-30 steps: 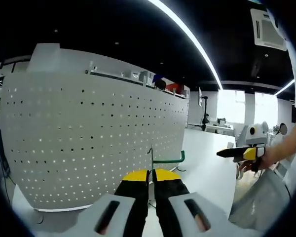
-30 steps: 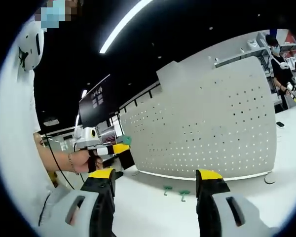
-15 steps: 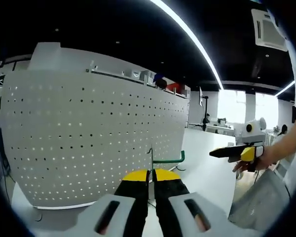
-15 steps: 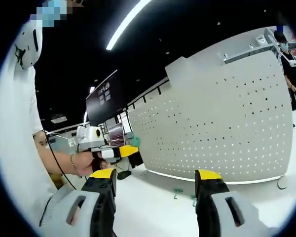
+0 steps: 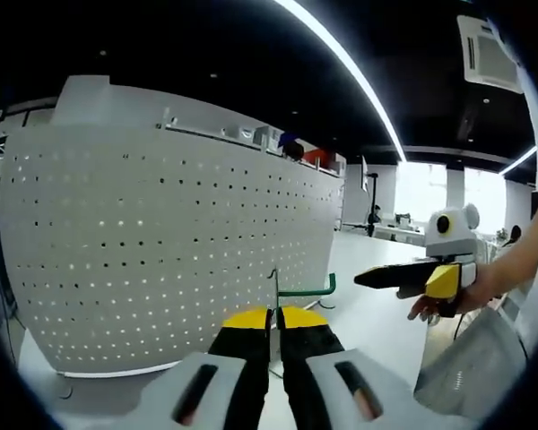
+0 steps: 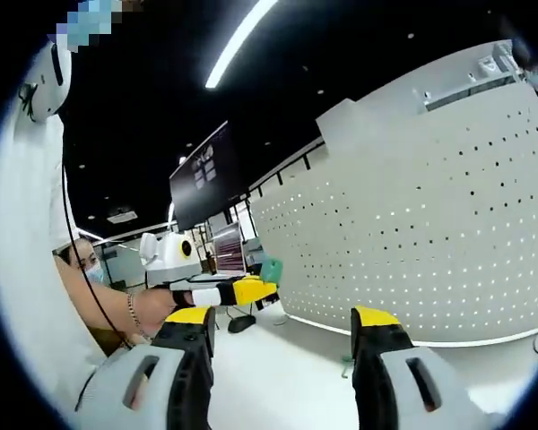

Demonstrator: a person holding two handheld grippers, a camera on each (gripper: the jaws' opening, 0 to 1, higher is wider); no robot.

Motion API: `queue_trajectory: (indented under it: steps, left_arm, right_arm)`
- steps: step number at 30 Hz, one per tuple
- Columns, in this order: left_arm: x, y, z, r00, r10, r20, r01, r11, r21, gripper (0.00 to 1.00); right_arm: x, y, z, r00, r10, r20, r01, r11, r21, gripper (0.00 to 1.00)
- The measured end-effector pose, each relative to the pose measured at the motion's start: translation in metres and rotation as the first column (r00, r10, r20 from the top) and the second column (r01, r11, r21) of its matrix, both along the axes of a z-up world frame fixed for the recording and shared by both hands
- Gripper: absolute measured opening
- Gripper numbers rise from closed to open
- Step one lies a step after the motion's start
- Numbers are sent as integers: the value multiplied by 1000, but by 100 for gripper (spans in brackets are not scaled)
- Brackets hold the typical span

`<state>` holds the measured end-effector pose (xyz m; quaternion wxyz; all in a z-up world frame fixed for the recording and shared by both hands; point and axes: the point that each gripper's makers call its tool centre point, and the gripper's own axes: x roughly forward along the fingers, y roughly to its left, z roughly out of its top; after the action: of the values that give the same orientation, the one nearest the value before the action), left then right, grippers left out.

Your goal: Insert the hook assembly into the mounting plate slot until the hook locks in place.

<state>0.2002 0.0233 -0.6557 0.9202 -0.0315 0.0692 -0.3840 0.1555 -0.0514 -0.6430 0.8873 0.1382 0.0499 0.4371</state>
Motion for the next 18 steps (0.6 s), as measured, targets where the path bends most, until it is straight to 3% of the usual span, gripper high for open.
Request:
queue_trajectory:
  steps: [18]
  left_arm:
    - [-1,-2,3,1000,-6,7,6,1000,1,2]
  right_arm:
    - [24,43,15,999,48,0,-48,998,51,54]
